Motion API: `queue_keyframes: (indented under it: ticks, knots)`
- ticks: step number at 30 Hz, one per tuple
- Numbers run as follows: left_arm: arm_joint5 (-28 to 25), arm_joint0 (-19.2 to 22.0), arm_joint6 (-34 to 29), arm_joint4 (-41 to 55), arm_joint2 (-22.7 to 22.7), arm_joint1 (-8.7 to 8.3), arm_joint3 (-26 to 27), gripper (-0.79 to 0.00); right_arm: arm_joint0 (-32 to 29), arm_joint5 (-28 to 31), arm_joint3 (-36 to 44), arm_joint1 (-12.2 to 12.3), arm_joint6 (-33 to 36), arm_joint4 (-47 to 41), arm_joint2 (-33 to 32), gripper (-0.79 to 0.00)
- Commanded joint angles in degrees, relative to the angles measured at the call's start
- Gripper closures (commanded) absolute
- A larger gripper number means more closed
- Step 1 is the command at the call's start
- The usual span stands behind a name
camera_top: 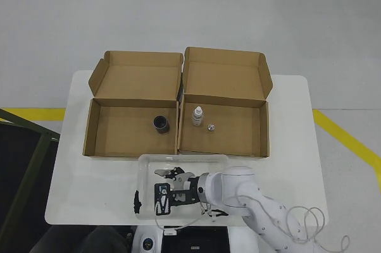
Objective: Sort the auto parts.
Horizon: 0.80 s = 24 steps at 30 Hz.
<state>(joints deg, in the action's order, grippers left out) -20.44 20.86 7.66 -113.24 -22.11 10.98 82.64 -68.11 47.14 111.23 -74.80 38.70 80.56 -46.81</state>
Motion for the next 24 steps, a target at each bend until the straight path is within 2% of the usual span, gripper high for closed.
queue_keyframes:
  ticks: [1, 24]
  knots:
    - [0.0, 0.0, 0.0, 0.0, 0.0, 0.0, 0.0, -0.785, -0.37, -0.24, -0.73, 0.14, -0.46, 1.11, 0.32, -0.496]
    - [0.0, 0.0, 0.0, 0.0, 0.0, 0.0, 0.0, -0.785, -0.7, -0.67, -6.9, 1.19, -1.96, 5.23, 2.09, -0.493]
